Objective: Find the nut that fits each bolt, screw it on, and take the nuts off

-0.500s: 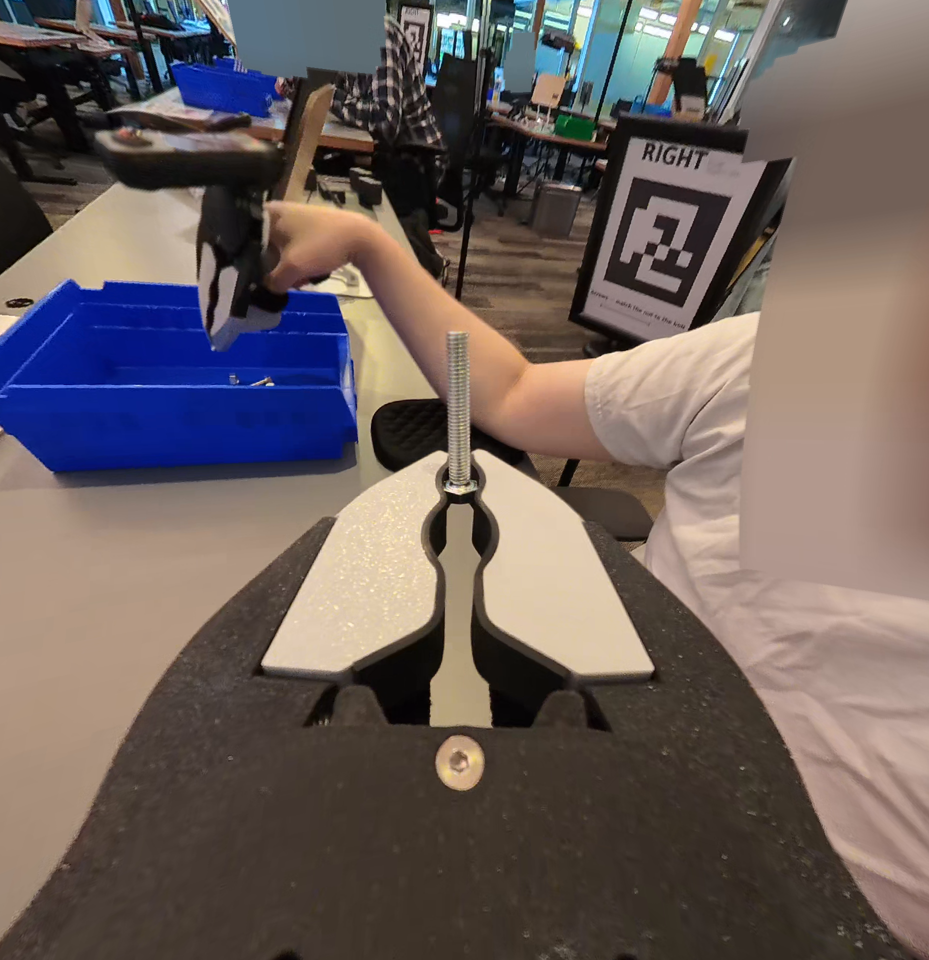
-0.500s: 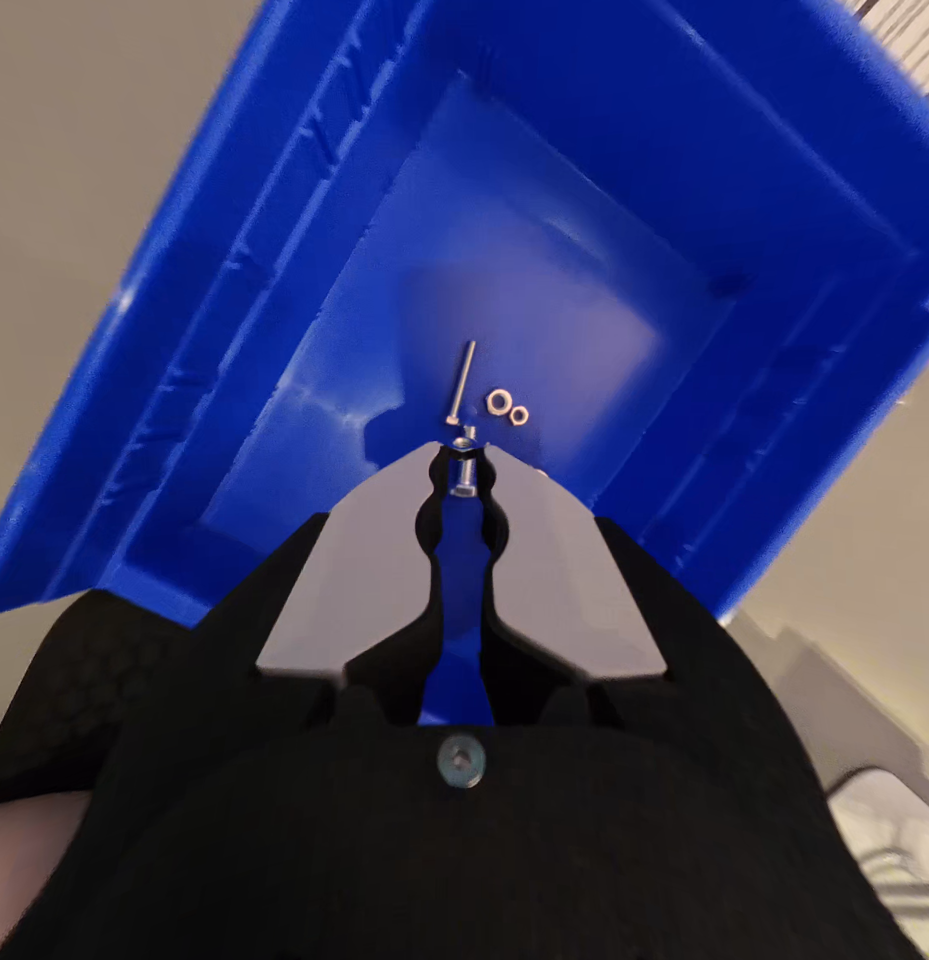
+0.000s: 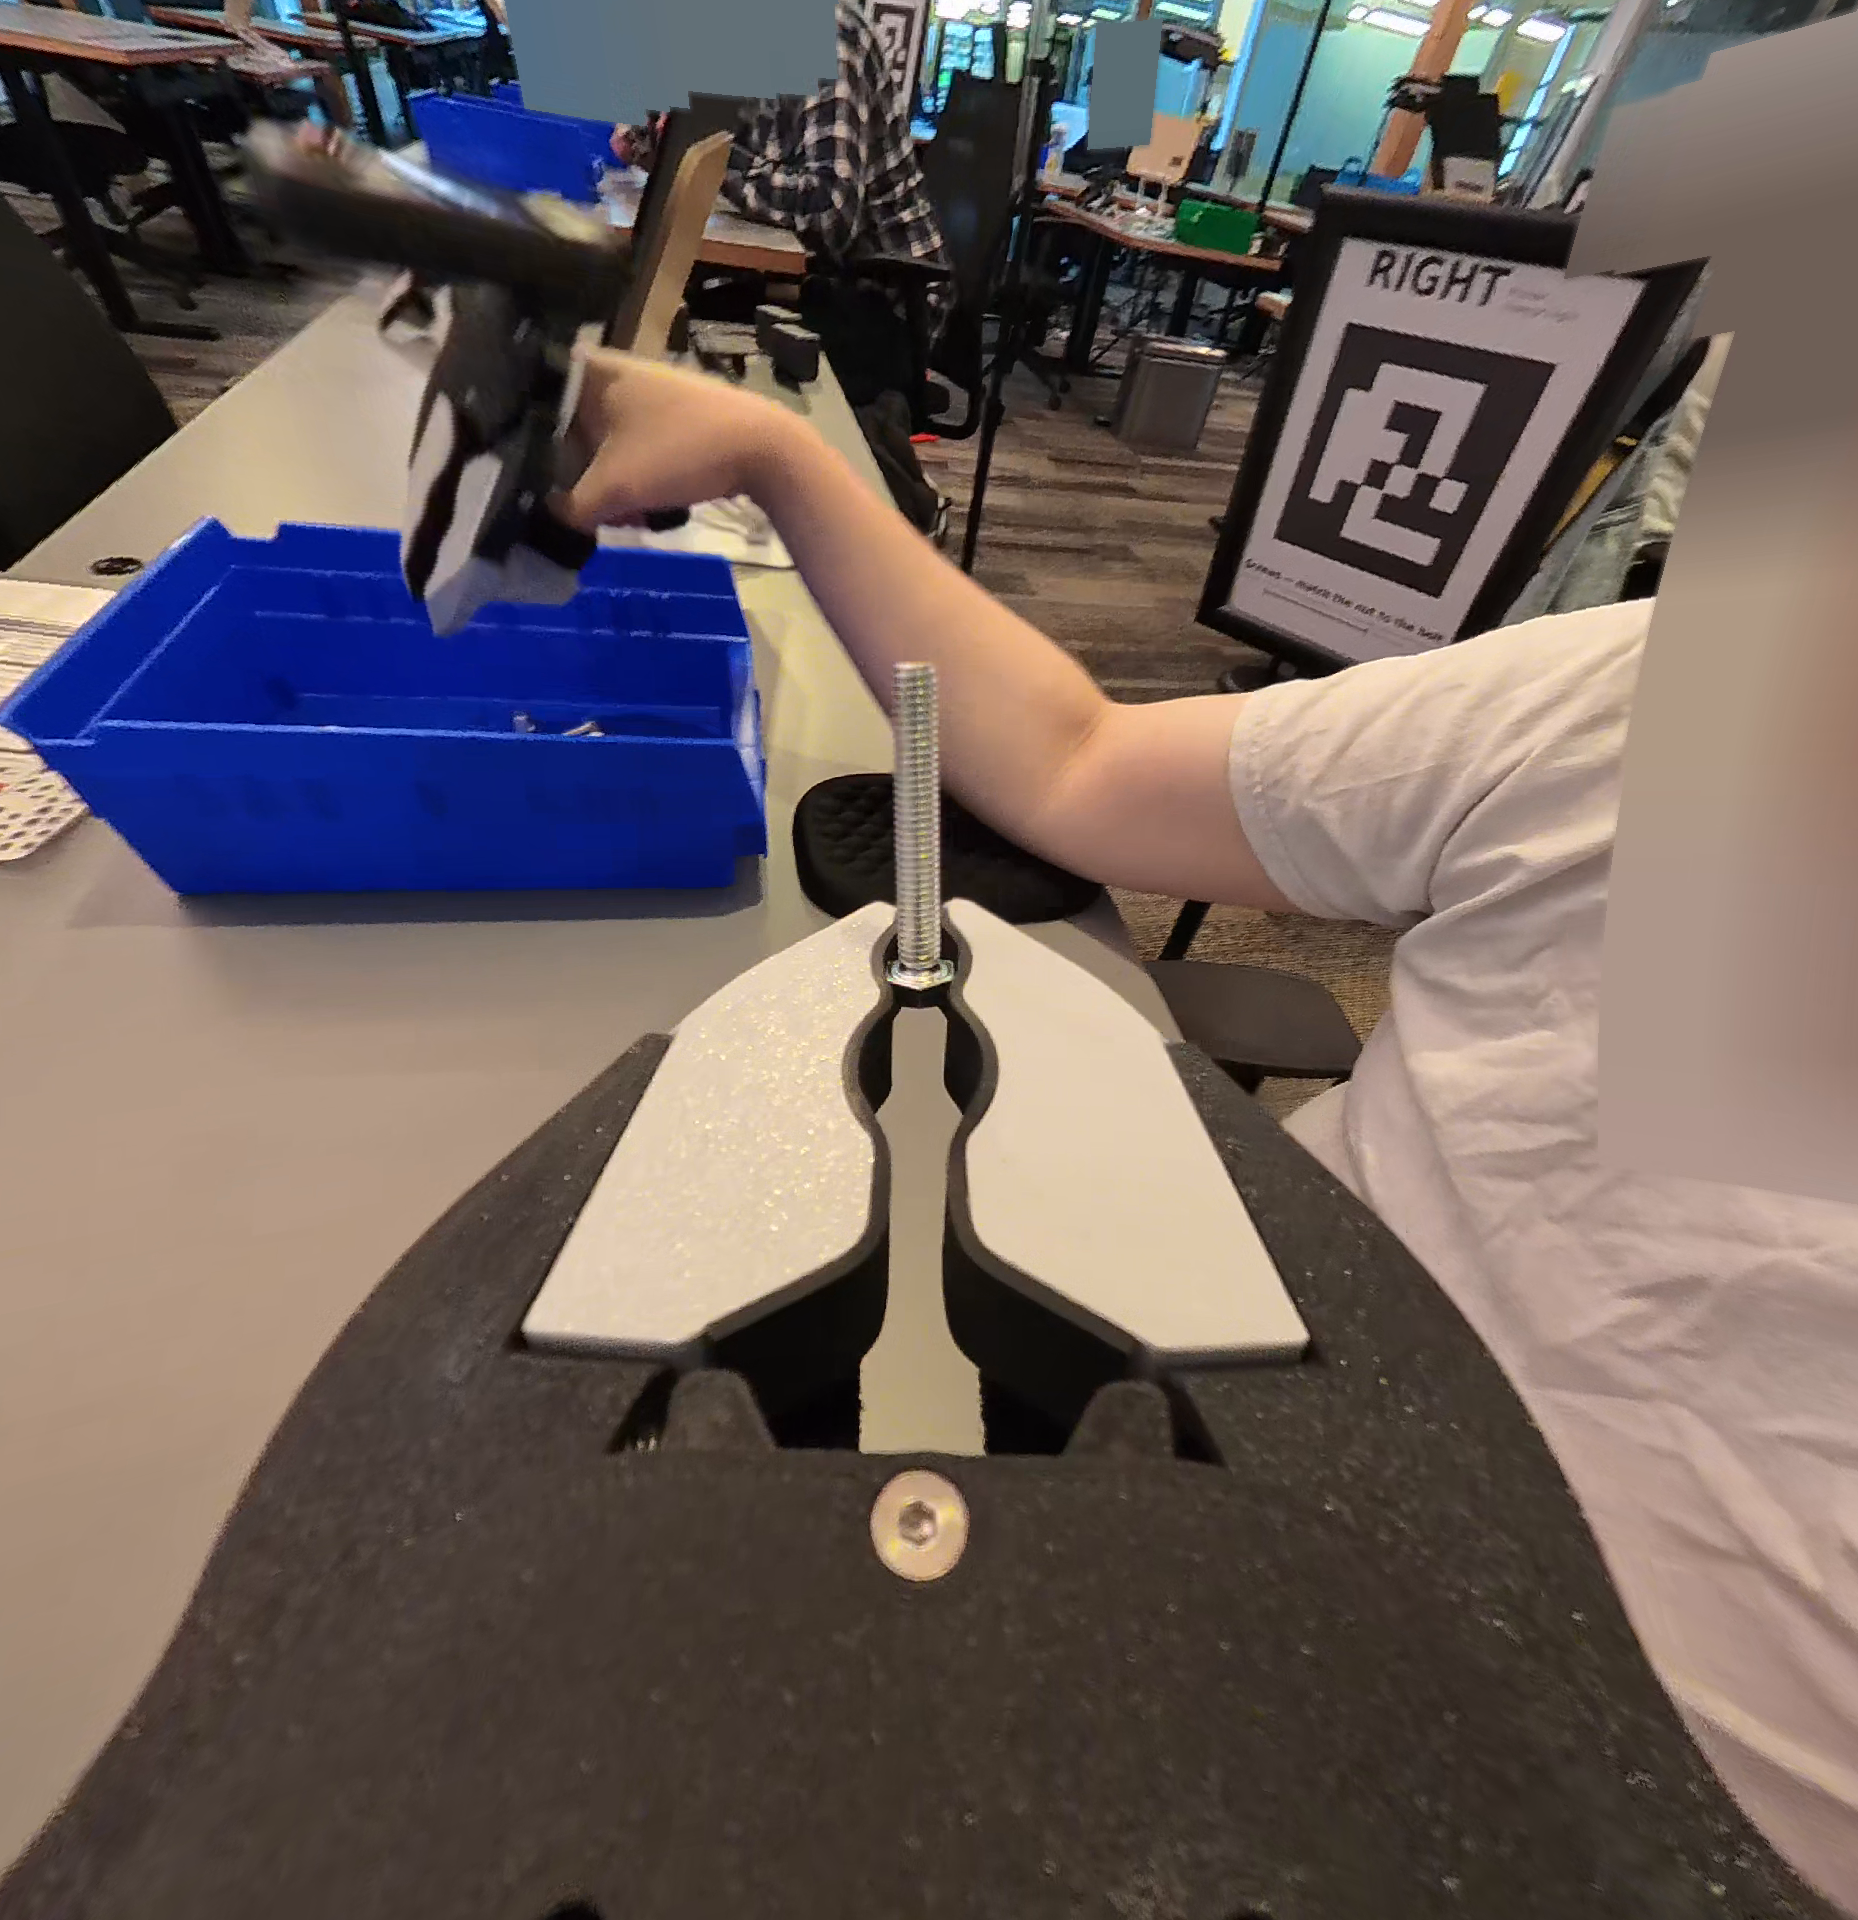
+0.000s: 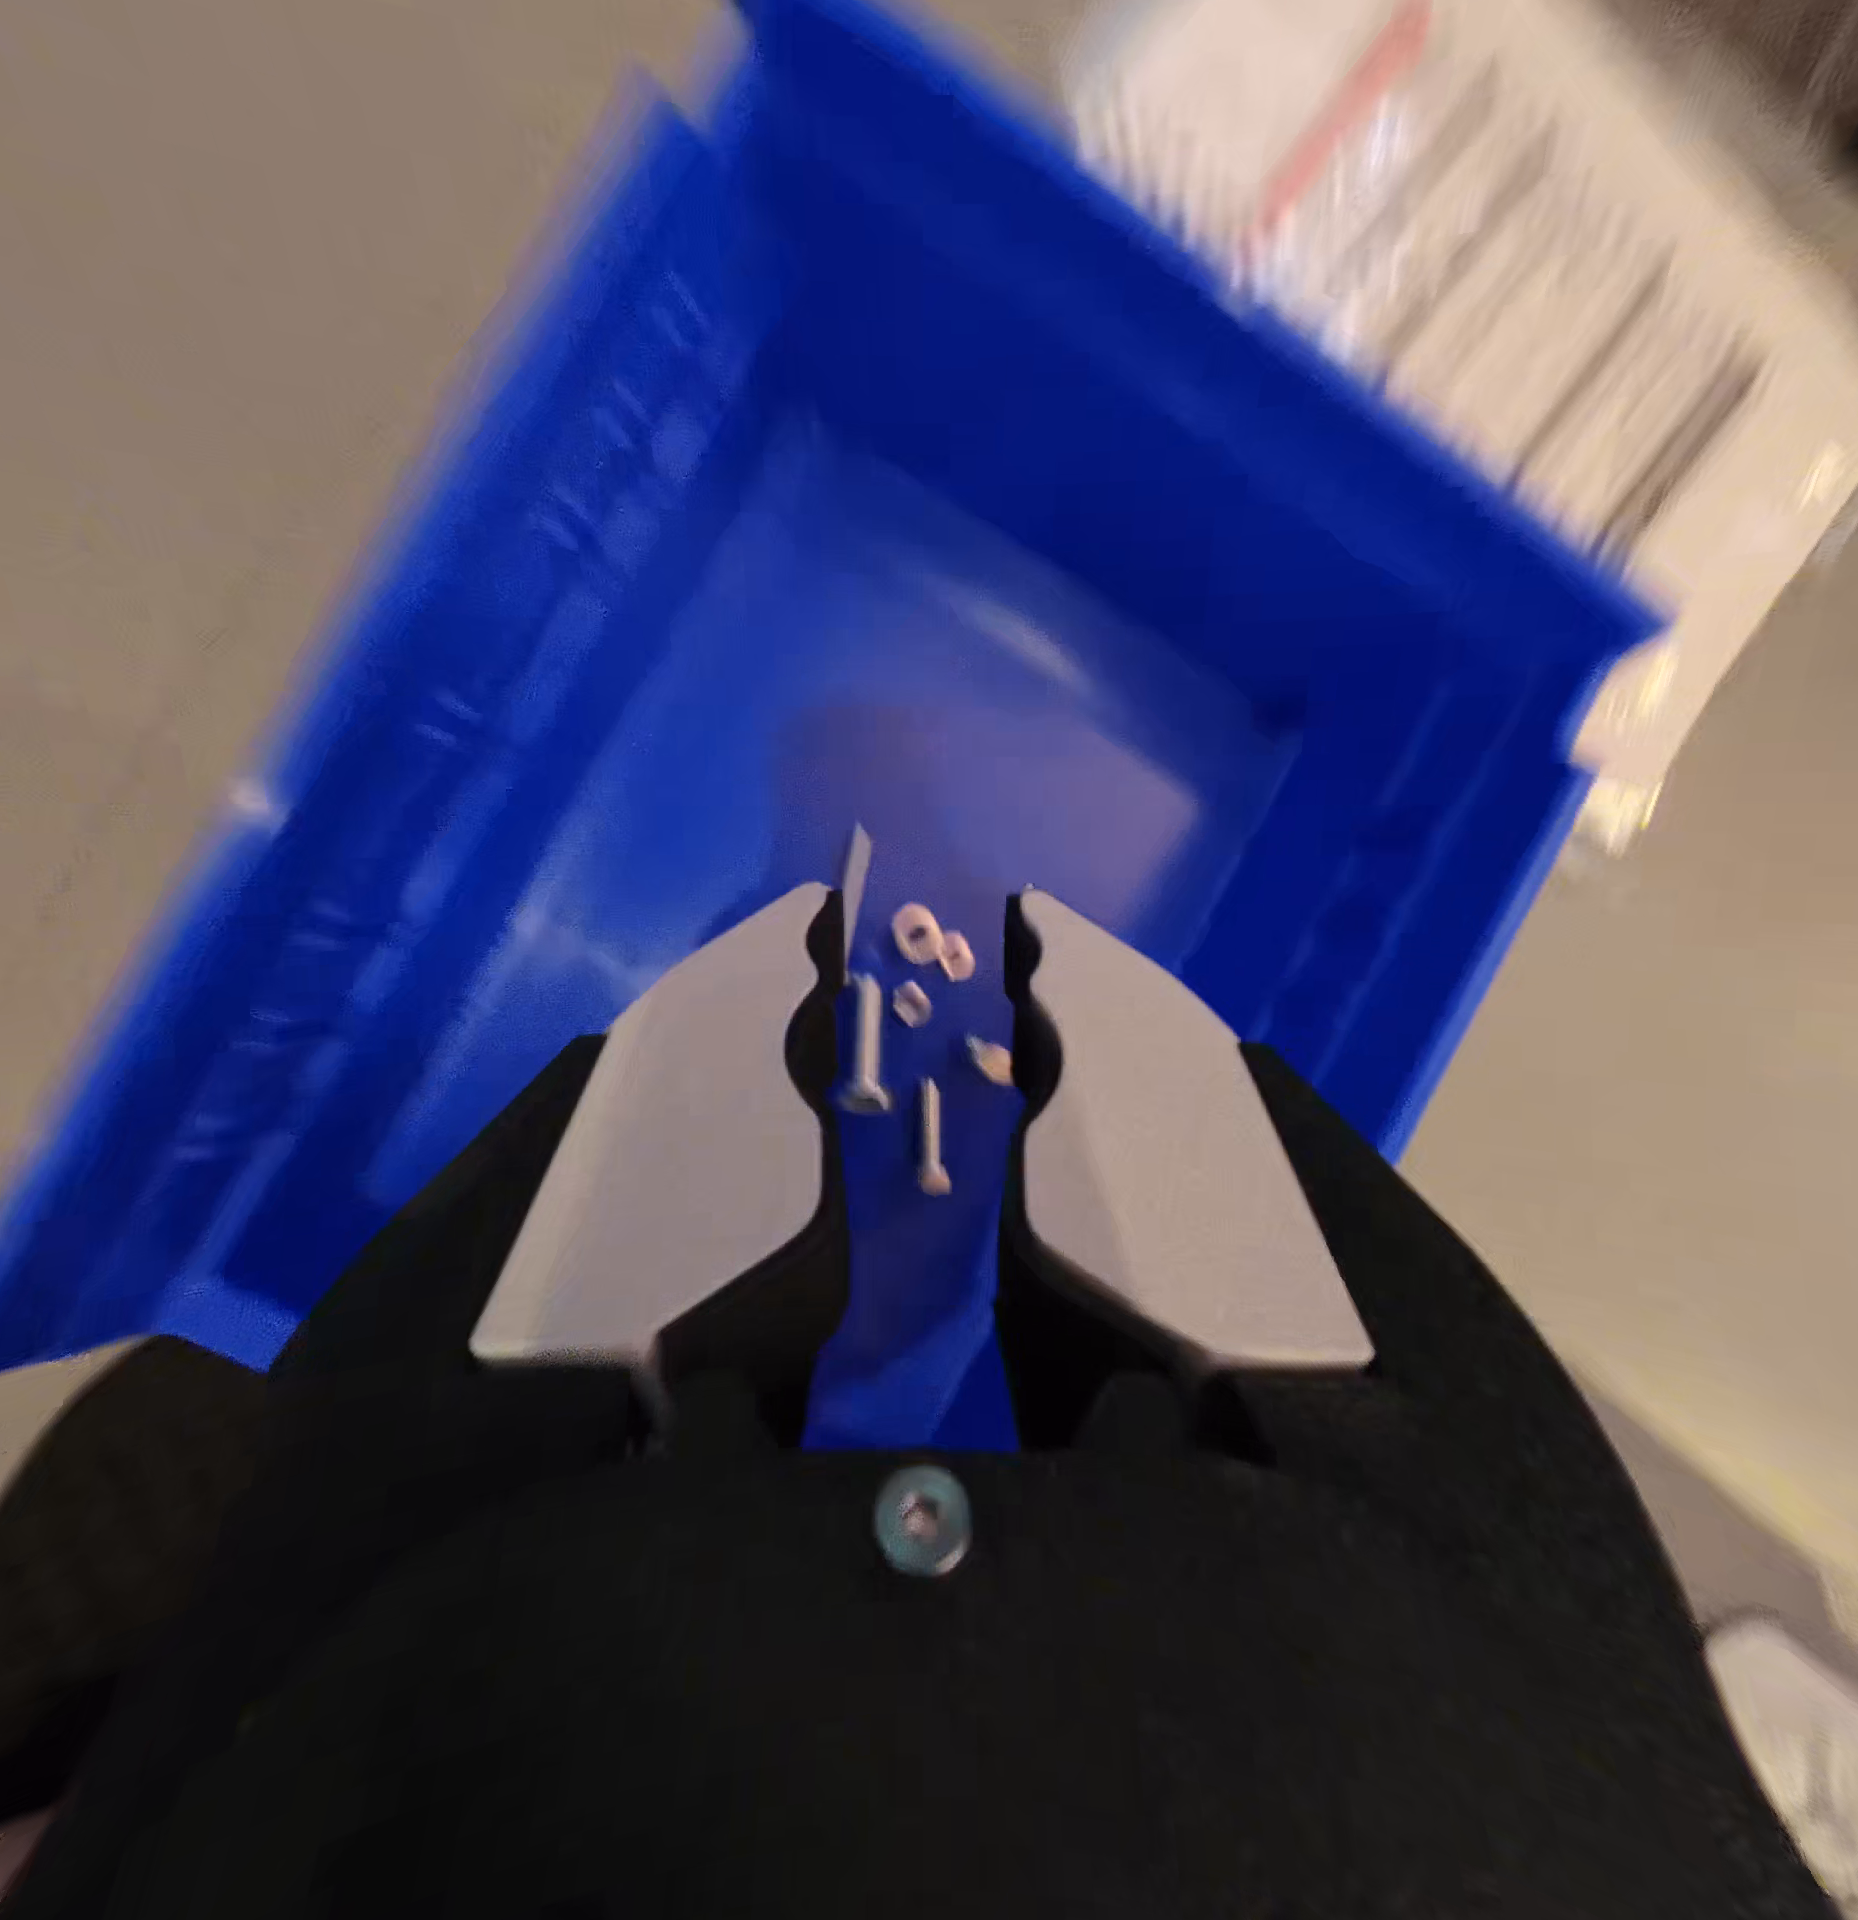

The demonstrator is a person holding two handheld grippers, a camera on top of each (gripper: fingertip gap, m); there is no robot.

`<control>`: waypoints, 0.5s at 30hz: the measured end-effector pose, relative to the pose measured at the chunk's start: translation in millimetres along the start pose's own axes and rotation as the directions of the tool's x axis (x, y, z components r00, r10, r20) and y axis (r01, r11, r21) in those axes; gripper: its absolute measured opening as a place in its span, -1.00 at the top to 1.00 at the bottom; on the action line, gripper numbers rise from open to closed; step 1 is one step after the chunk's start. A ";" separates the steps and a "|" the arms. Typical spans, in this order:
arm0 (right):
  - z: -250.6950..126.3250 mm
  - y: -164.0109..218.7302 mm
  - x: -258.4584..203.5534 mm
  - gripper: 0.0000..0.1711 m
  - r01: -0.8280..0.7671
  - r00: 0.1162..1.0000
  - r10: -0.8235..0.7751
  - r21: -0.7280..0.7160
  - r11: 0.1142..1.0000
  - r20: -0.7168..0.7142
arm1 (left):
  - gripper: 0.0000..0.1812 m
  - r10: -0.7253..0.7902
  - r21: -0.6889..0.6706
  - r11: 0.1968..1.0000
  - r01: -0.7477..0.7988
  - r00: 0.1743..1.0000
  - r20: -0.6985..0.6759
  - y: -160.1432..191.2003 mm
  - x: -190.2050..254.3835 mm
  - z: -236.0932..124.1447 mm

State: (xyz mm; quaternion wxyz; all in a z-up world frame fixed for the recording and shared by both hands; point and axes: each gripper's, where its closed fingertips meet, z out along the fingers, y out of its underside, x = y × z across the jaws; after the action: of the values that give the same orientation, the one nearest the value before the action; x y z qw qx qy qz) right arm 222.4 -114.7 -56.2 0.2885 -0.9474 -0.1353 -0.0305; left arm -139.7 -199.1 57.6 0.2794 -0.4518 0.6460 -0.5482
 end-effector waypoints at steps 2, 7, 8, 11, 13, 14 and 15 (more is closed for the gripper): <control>-28.2 -47.0 -37.5 0.64 0.097 0.992 -0.111 0.202 0.975 0.059 | 0.96 0.002 -0.017 1.000 -0.001 0.999 0.039 4.3 -7.4 2.2; -116.1 -129.8 -208.5 0.63 0.220 0.773 -0.553 0.686 0.693 0.310 | 0.96 -0.037 -0.005 0.999 0.038 0.996 0.087 8.3 -20.1 6.3; -129.8 -135.7 -239.6 0.63 0.205 0.710 -0.619 0.742 0.638 0.336 | 0.96 -0.045 0.007 0.999 0.045 0.995 0.090 7.5 -21.5 6.2; -146.9 -141.9 -309.1 0.63 0.142 0.568 -0.722 0.817 0.559 0.395 | 0.96 -0.062 0.054 0.997 0.058 0.994 0.087 1.4 -22.5 4.3; -145.1 -142.2 -338.6 0.62 0.110 0.506 -0.746 0.825 0.554 0.434 | 0.96 -0.065 0.069 0.996 0.059 0.994 0.083 -1.2 -21.8 3.1; -142.6 -144.1 -348.3 0.62 0.085 0.494 -0.744 0.827 0.556 0.450 | 0.96 -0.061 0.068 0.996 0.056 0.995 0.080 -1.4 -20.9 2.9; -139.7 -144.8 -356.1 0.66 0.065 0.477 -0.740 0.820 0.568 0.474 | 0.96 -0.056 0.065 0.997 0.051 0.995 0.078 -1.6 -19.8 3.1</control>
State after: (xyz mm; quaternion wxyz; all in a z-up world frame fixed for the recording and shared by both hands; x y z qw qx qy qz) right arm -156.9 -161.9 89.6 0.5182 -0.5957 -0.4904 0.3690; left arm -128.0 -182.8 55.8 0.3044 -0.4813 0.6045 -0.5571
